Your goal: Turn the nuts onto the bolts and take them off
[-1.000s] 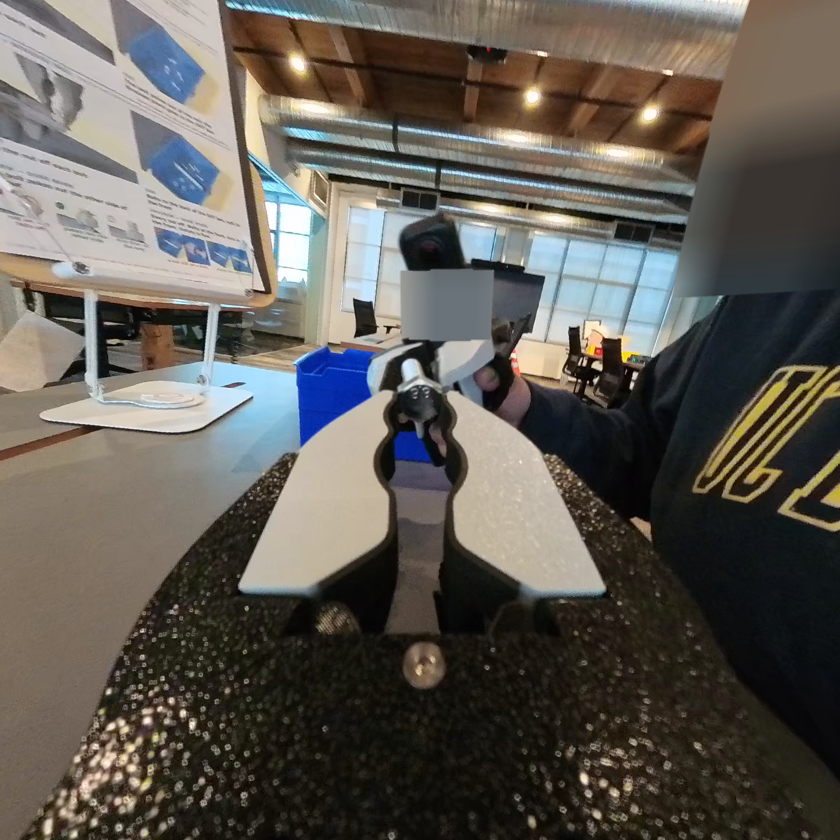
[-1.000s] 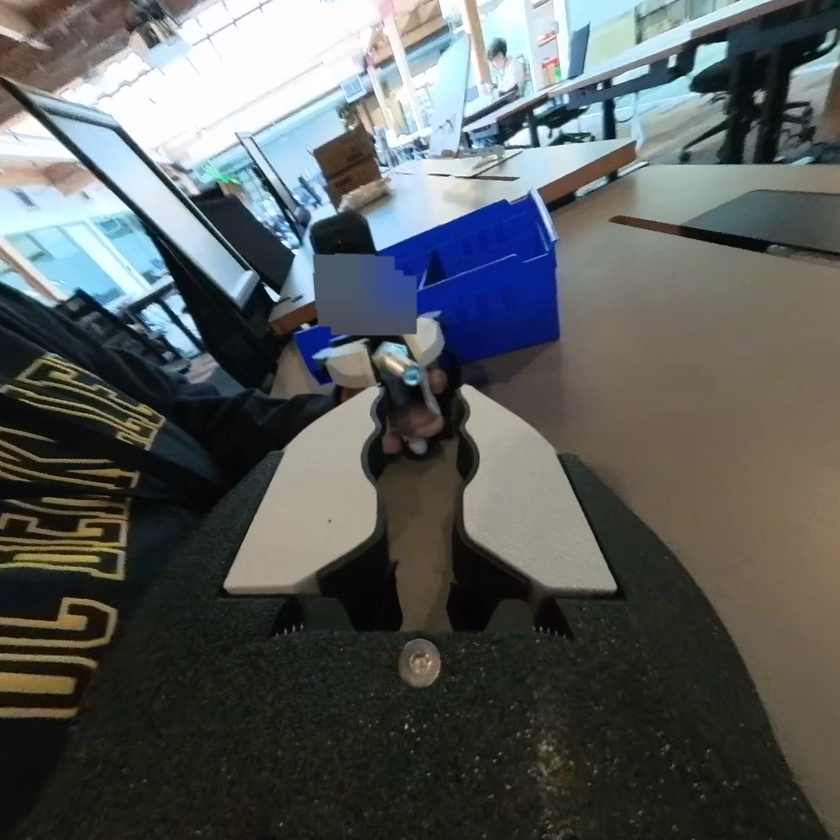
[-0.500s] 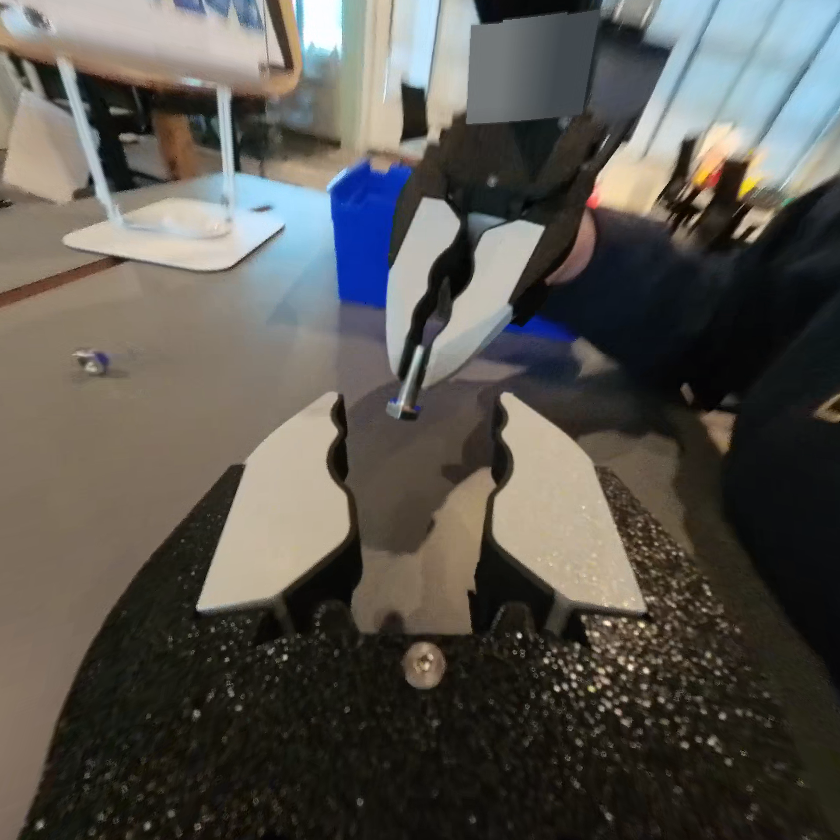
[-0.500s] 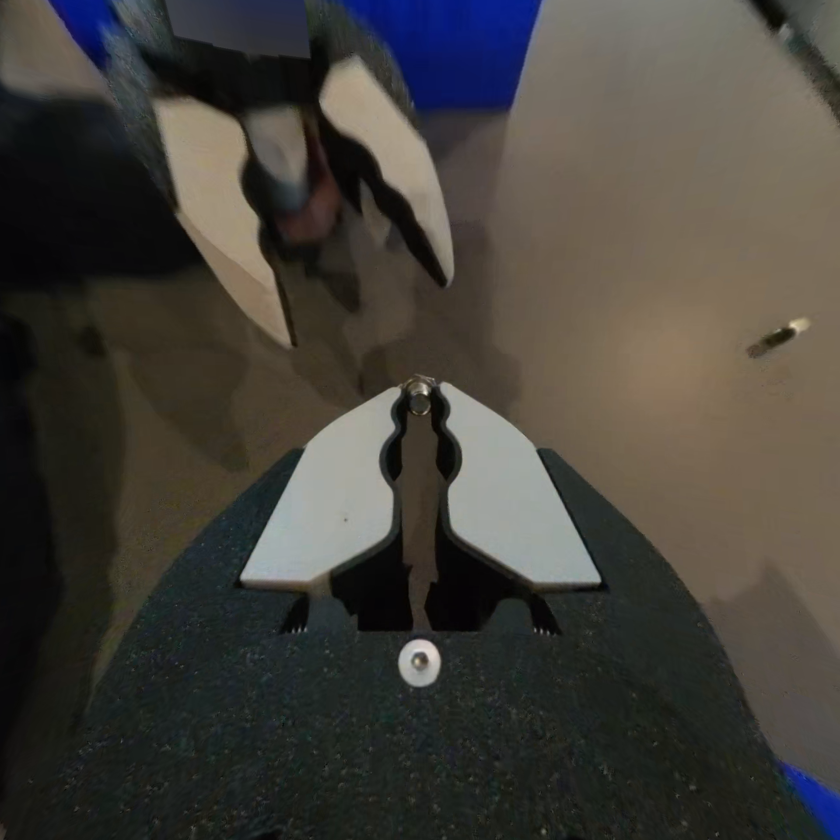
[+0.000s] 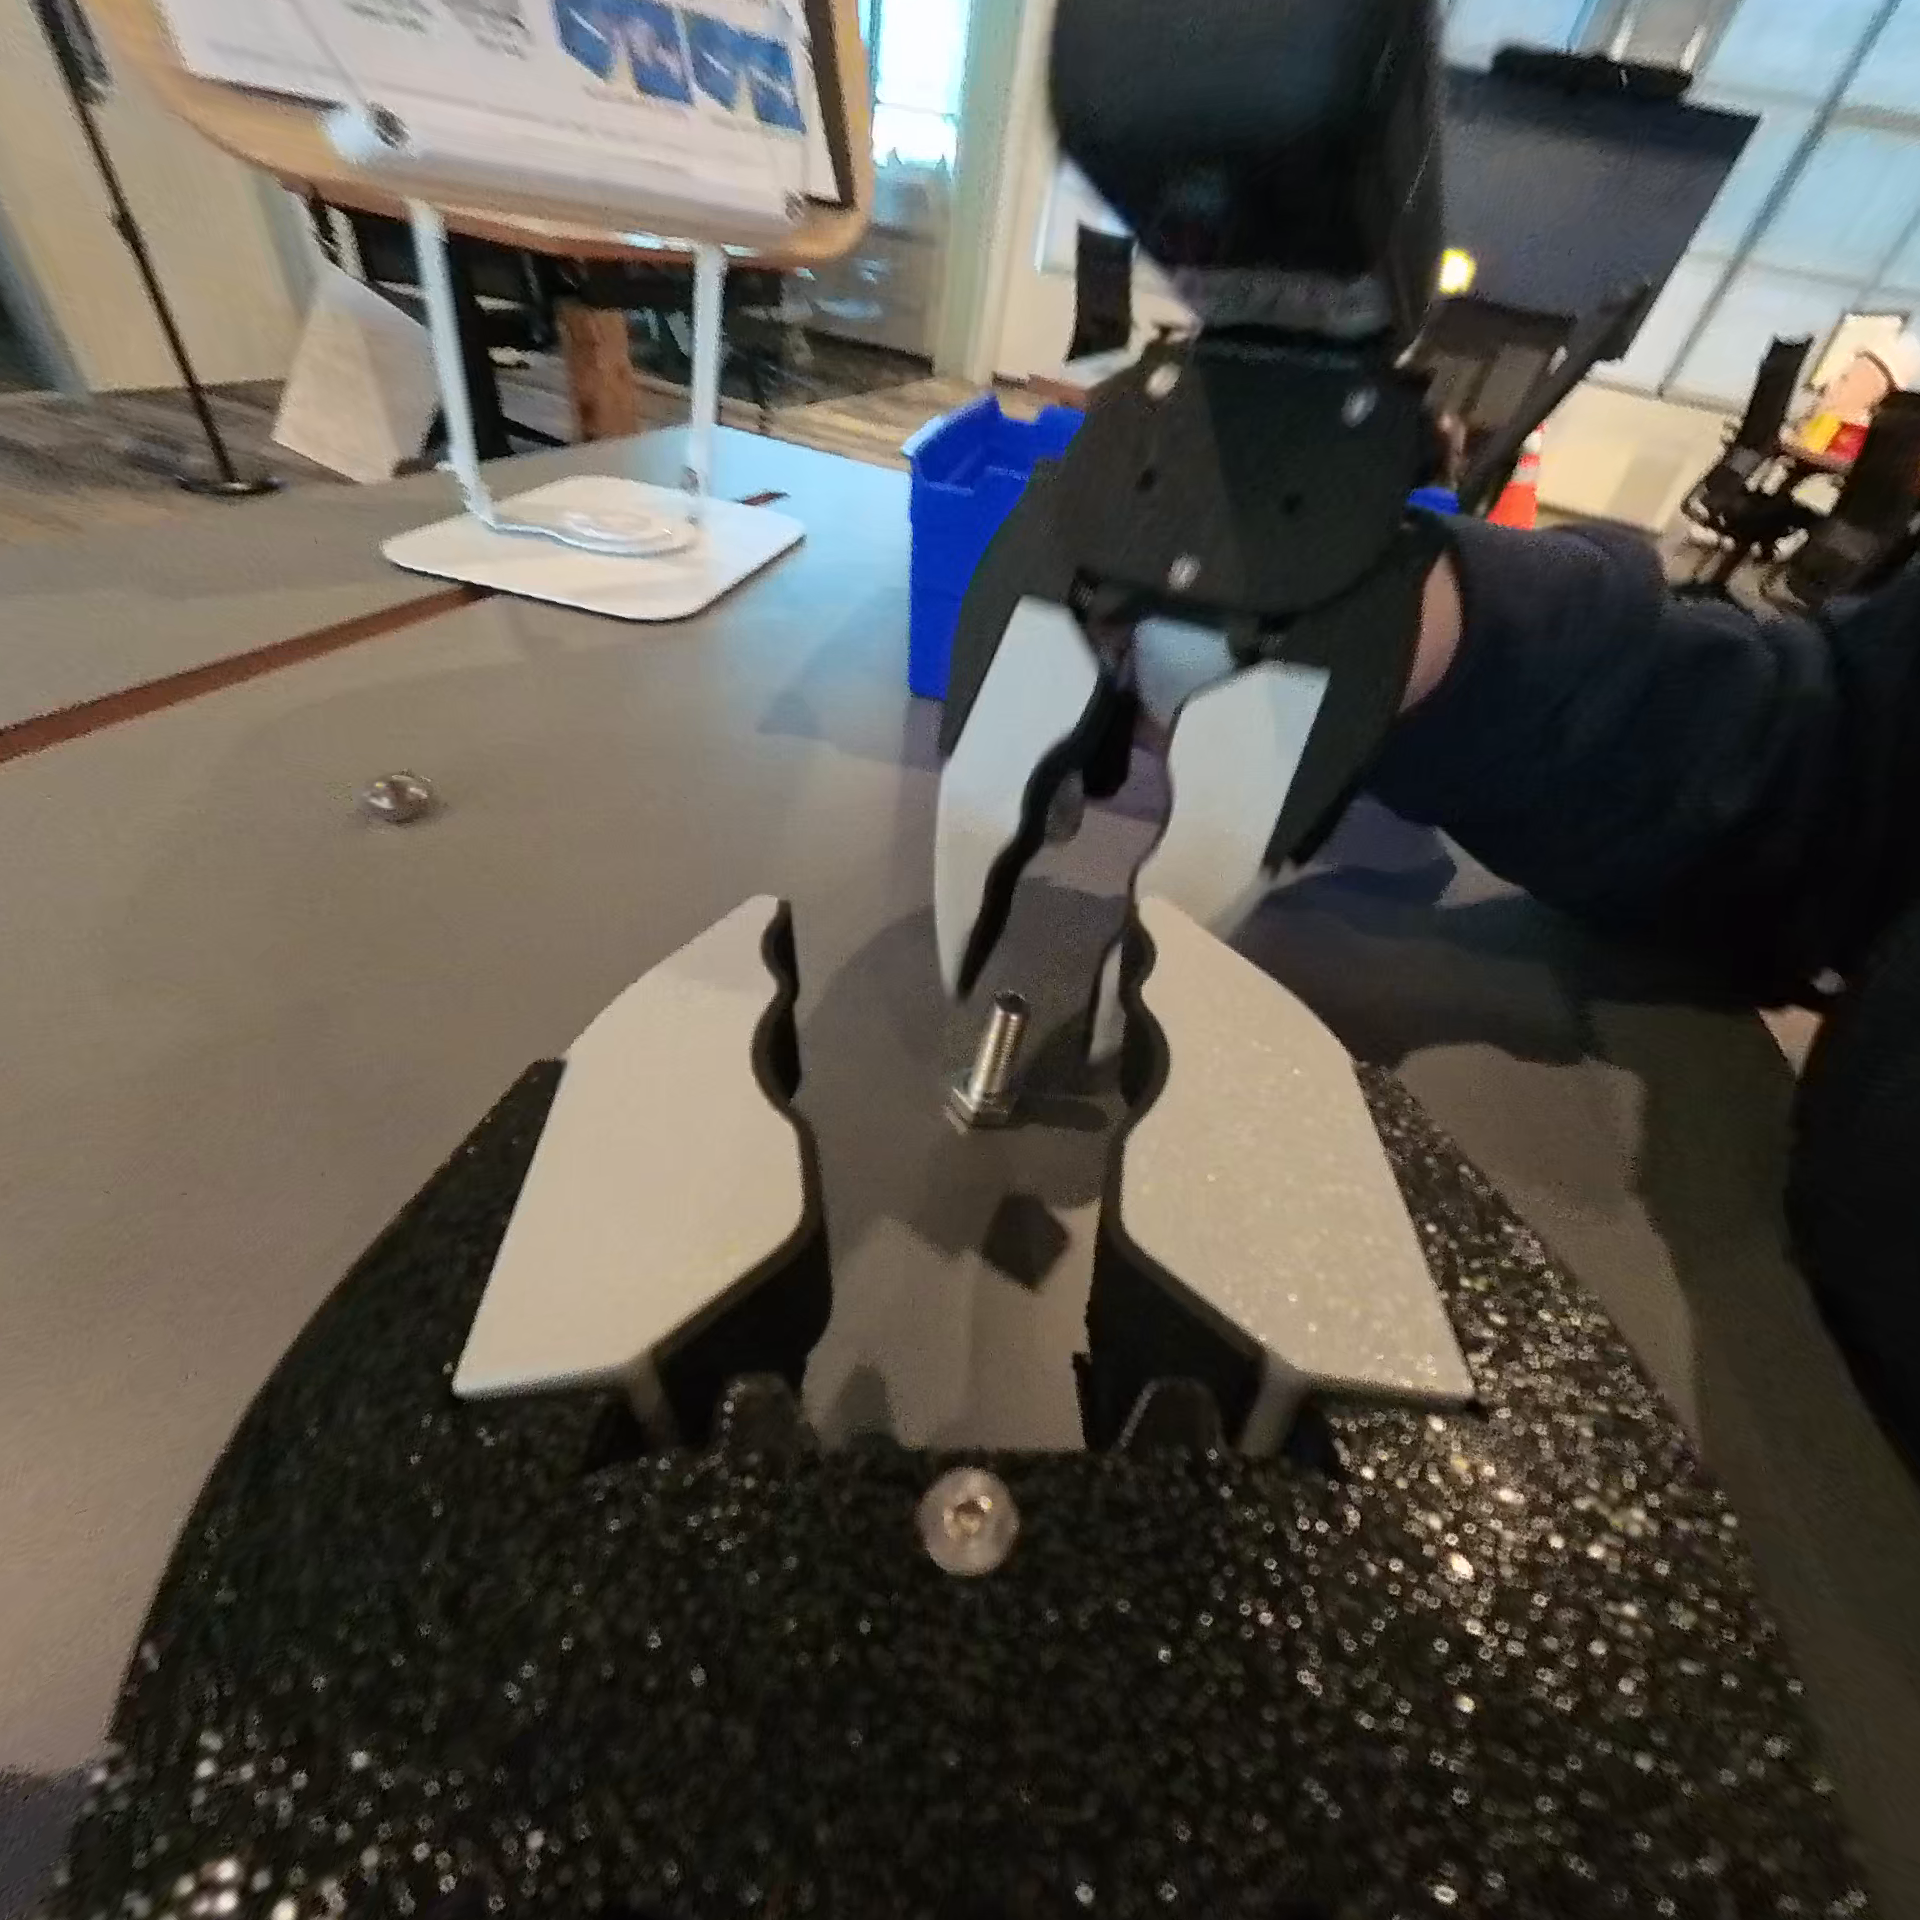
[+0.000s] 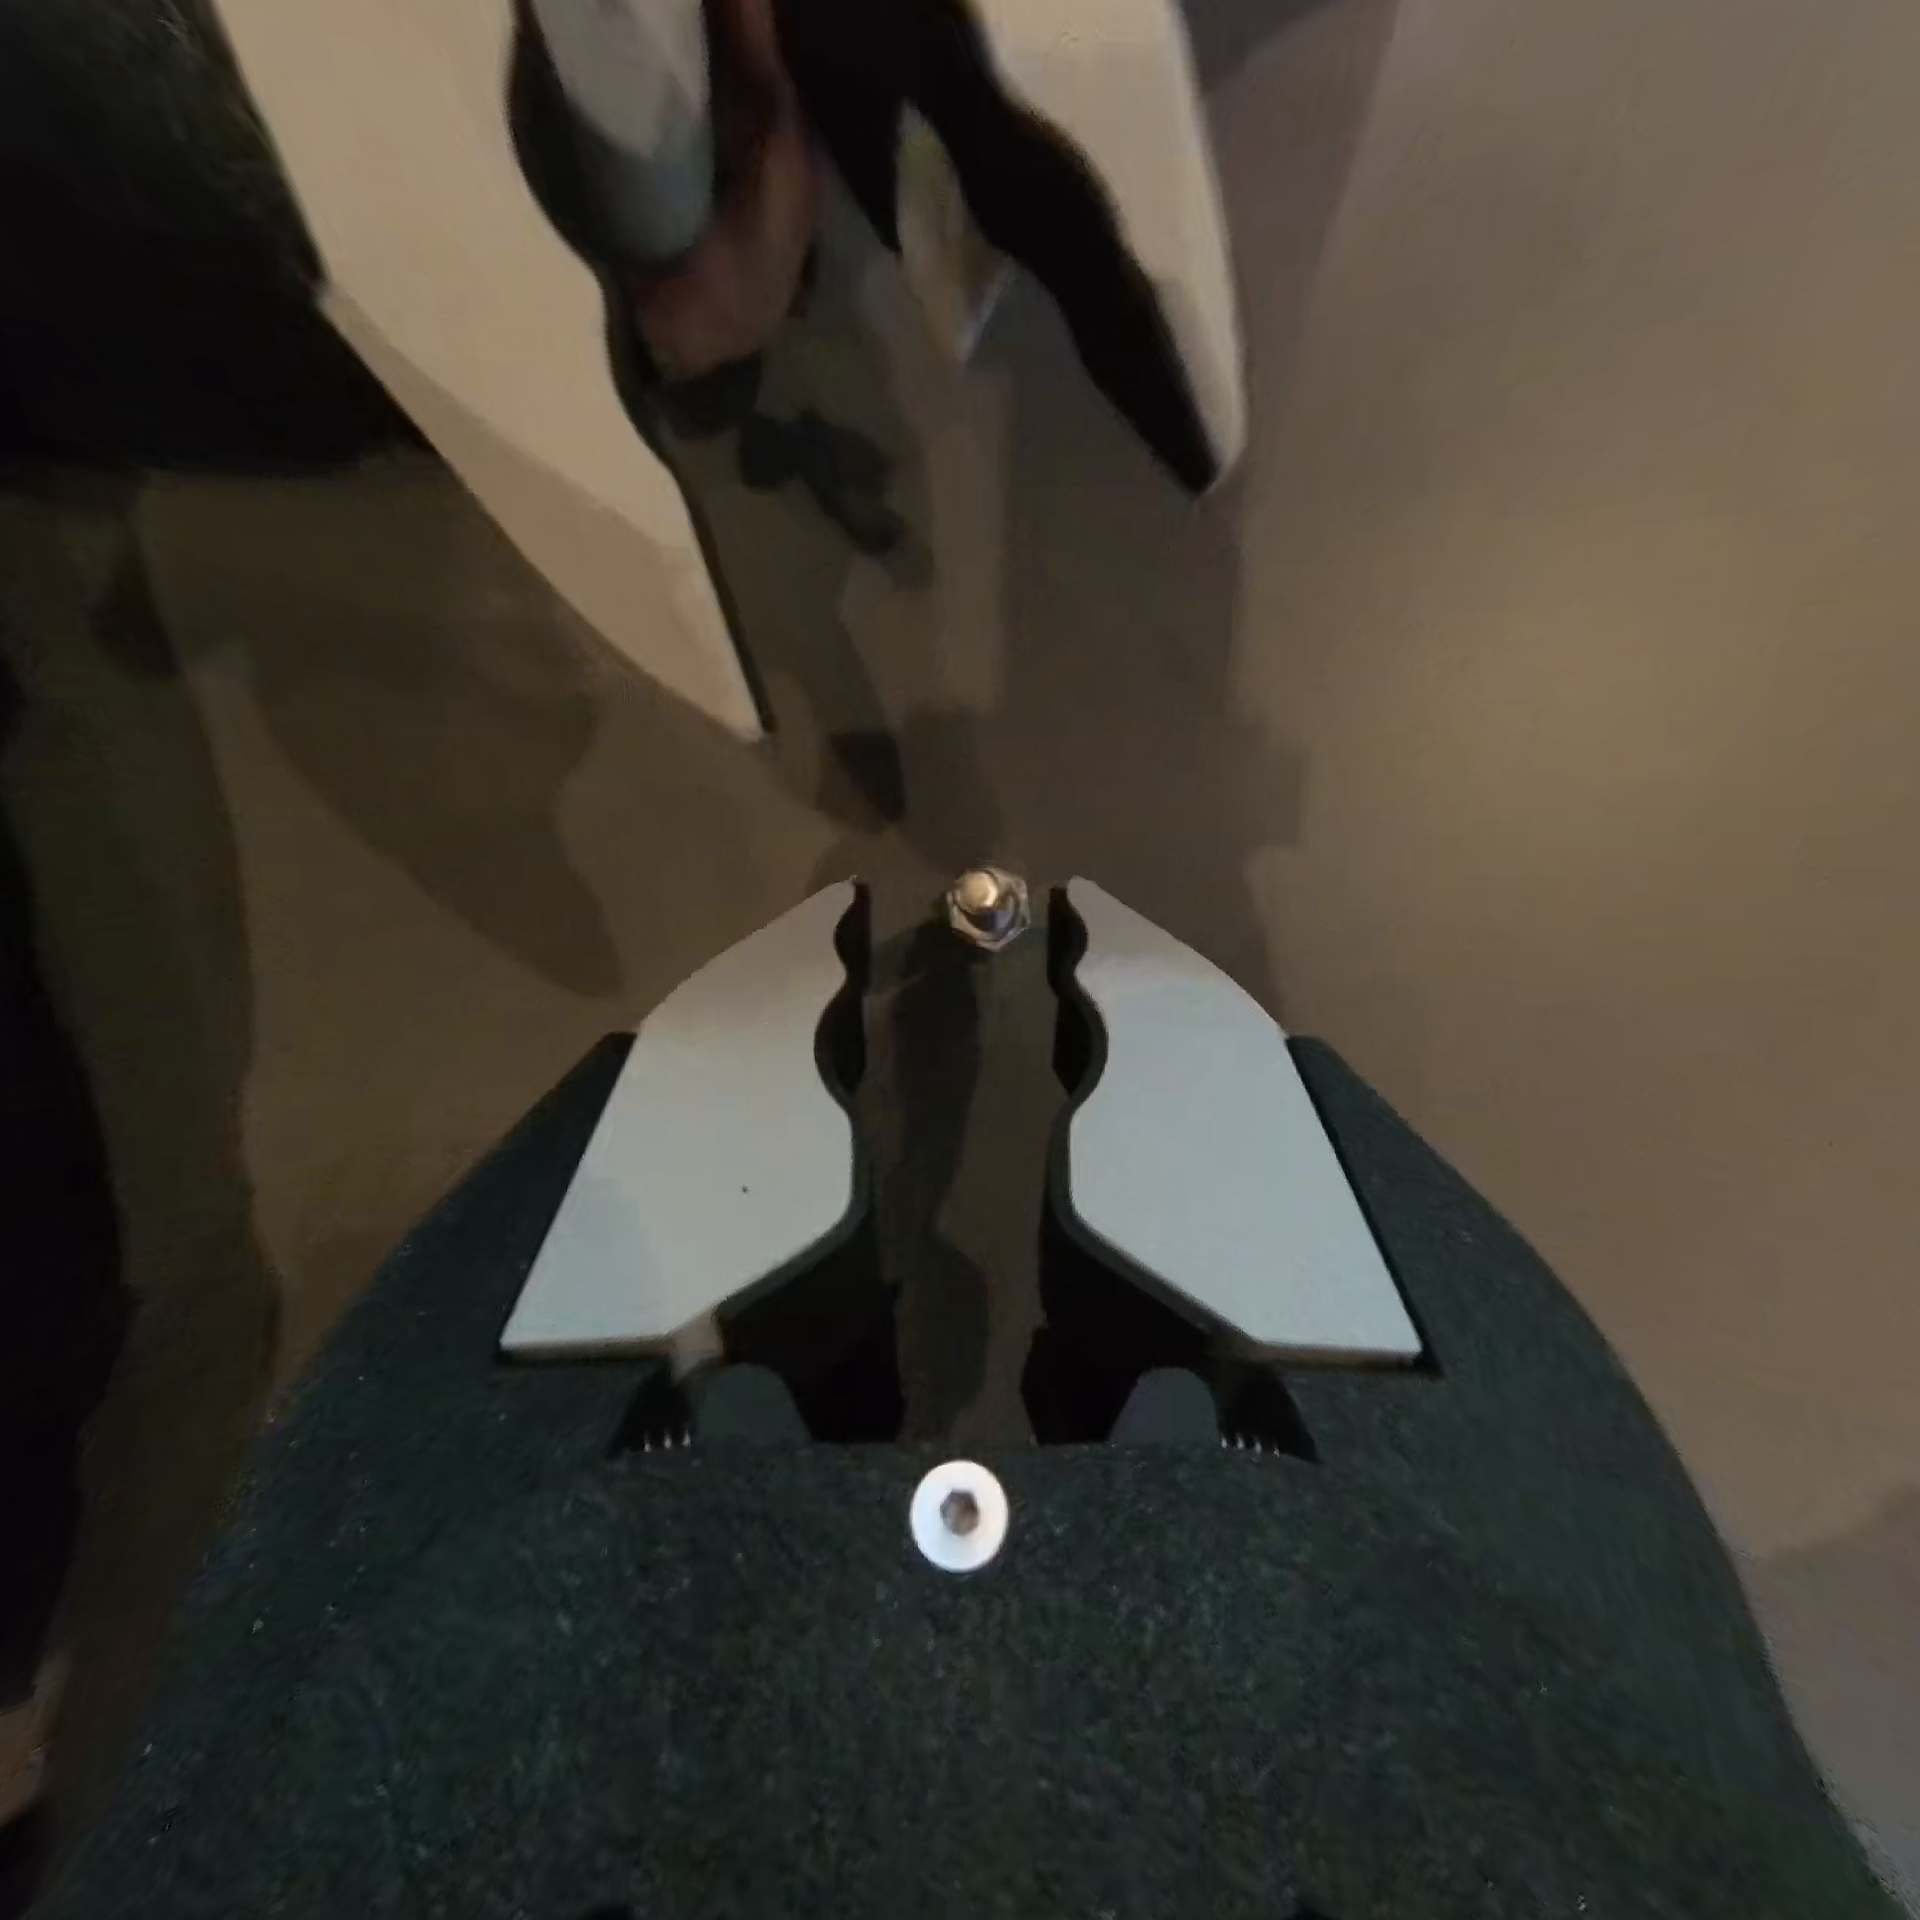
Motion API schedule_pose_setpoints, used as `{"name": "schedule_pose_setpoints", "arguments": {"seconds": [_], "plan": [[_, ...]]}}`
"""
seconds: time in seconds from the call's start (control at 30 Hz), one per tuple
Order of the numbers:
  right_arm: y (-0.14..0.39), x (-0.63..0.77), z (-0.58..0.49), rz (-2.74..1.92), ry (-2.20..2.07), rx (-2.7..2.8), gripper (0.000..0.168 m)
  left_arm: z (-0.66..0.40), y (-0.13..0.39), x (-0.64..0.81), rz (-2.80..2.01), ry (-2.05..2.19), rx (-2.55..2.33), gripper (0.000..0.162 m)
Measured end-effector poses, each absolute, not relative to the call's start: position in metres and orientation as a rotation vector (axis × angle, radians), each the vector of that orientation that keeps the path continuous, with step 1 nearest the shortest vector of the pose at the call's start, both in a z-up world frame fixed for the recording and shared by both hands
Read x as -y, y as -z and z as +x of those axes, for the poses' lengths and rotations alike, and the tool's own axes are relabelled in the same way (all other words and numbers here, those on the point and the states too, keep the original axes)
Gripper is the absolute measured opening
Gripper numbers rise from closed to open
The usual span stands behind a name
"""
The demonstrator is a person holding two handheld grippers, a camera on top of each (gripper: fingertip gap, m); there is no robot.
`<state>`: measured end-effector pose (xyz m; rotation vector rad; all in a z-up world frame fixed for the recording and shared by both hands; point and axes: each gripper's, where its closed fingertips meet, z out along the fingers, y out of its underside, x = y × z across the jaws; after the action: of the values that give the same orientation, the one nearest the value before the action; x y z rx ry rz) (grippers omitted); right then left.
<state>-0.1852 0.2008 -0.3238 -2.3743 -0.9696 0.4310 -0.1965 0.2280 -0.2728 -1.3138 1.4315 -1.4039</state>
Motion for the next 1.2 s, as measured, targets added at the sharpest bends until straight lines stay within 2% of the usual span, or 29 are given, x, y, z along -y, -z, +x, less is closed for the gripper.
{"name": "schedule_pose_setpoints", "arguments": {"seconds": [0.1,0.2,0.53,0.7,0.83,0.9,1.07,1.2], "plan": [[0.294,-0.217,-0.166,-2.27,-0.468,0.786,0.03,-0.198,0.269,-0.233,-1.312,1.409,-1.382,0.059],[0.28,-0.257,-0.121,-2.206,-0.31,0.553,0.026,-0.199,0.267,-0.235,-1.311,1.415,-1.36,0.059],[0.347,-0.362,-0.04,-2.346,-0.051,0.289,0.028,-0.2,0.266,-0.237,-1.307,1.419,-1.343,0.055],[0.352,-0.377,-0.04,-2.339,0.002,0.345,0.03,-0.199,0.267,-0.236,-1.311,1.425,-1.353,0.053],[0.353,-0.381,-0.043,-2.342,-0.051,0.354,0.018,-0.2,0.265,-0.238,-1.315,1.451,-1.337,0.053],[0.353,-0.38,-0.043,-2.339,-0.048,0.366,0.018,-0.201,0.264,-0.238,-1.318,1.469,-1.33,0.053],[0.327,-0.354,-0.061,-2.263,-0.082,0.411,0.017,-0.201,0.268,-0.235,-1.348,1.503,-1.376,0.057],[0.292,-0.305,-0.098,-2.174,-0.168,0.506,0.017,-0.203,0.292,-0.219,-1.435,1.478,-1.614,0.055]]}}
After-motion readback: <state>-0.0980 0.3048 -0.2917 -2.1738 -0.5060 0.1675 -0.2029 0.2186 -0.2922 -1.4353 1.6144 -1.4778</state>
